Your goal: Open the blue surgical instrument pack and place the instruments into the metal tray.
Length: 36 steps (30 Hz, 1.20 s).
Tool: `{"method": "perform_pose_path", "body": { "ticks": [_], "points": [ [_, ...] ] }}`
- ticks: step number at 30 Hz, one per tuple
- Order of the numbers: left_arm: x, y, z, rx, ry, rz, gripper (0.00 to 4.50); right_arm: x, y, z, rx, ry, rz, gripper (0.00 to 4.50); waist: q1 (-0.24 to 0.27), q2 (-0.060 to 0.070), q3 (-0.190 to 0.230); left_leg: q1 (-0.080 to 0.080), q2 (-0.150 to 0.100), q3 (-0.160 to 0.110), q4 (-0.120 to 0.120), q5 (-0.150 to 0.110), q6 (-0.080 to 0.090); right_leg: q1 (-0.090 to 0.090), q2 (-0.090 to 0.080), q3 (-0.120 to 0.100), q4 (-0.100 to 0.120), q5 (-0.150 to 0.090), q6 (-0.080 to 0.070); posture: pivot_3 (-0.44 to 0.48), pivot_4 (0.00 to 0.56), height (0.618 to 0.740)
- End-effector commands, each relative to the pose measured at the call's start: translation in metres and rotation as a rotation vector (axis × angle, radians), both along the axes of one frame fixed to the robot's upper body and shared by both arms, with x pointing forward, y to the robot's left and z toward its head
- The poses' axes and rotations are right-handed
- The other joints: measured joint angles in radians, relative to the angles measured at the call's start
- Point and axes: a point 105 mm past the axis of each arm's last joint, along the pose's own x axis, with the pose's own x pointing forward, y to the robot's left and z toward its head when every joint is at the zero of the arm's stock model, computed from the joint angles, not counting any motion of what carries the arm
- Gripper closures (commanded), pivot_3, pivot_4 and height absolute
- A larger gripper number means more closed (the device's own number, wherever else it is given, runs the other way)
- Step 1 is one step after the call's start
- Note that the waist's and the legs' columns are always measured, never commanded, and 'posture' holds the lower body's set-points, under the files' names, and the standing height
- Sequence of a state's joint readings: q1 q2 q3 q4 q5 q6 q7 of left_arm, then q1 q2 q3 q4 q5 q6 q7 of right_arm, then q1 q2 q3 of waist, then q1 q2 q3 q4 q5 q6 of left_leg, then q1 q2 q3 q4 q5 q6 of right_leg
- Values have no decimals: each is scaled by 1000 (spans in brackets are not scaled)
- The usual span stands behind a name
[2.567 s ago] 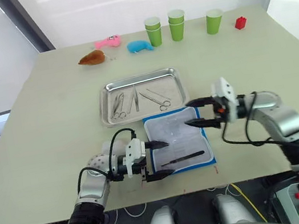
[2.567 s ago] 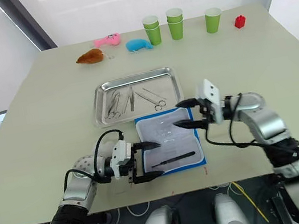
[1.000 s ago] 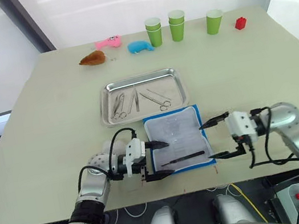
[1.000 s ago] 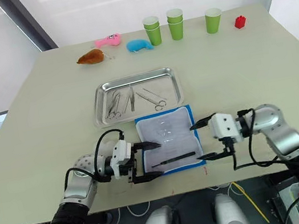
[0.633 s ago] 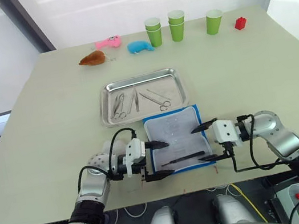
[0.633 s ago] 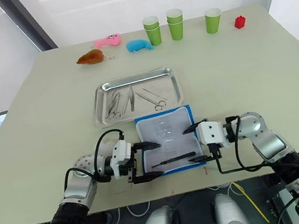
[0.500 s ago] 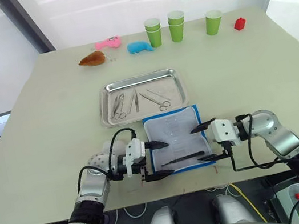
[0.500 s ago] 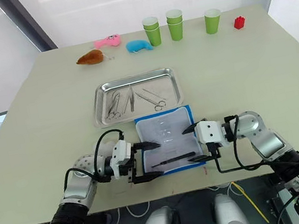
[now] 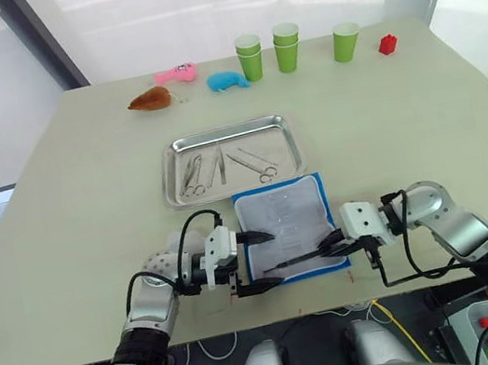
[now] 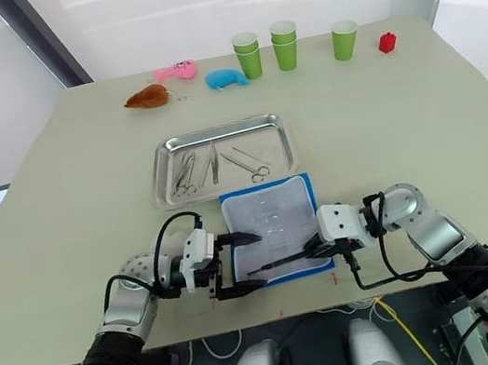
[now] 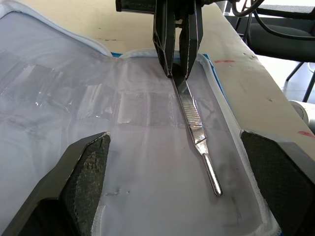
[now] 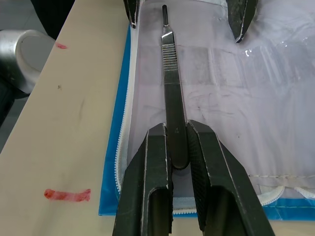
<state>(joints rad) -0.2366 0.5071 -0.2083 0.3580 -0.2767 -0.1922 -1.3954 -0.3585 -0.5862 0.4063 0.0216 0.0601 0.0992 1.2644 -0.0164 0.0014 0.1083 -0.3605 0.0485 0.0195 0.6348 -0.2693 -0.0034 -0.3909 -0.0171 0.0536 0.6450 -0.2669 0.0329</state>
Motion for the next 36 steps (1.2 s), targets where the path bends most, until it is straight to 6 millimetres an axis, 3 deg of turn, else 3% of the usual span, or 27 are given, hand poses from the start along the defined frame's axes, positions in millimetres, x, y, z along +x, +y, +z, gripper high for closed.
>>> {"method": "perform_pose_path", "body": {
  "ticks": [1,12,27,36],
  "points": [
    [-30,9,-52,129,234,0,0,-3,-11,-17,-83,67,-46,4449,0,0,0,0,0,0,0,0,0,0,0,0,0,0,0,0,150,740],
    [-31,5,-54,124,236,-5,0,0,13,19,10,8,-25,4449,0,1,0,-1,0,0,0,0,0,-1,0,0,0,0,0,0,150,740],
    [-33,5,-56,122,241,-2,0,-11,22,47,2,-82,68,4449,2,4,2,-2,0,0,0,0,0,-2,0,0,0,0,0,0,150,740],
    [-33,5,-56,122,240,-5,0,-7,16,52,-66,-155,89,4449,3,4,2,-3,0,0,0,0,0,-3,0,0,0,0,0,0,150,740]
  ]
}}
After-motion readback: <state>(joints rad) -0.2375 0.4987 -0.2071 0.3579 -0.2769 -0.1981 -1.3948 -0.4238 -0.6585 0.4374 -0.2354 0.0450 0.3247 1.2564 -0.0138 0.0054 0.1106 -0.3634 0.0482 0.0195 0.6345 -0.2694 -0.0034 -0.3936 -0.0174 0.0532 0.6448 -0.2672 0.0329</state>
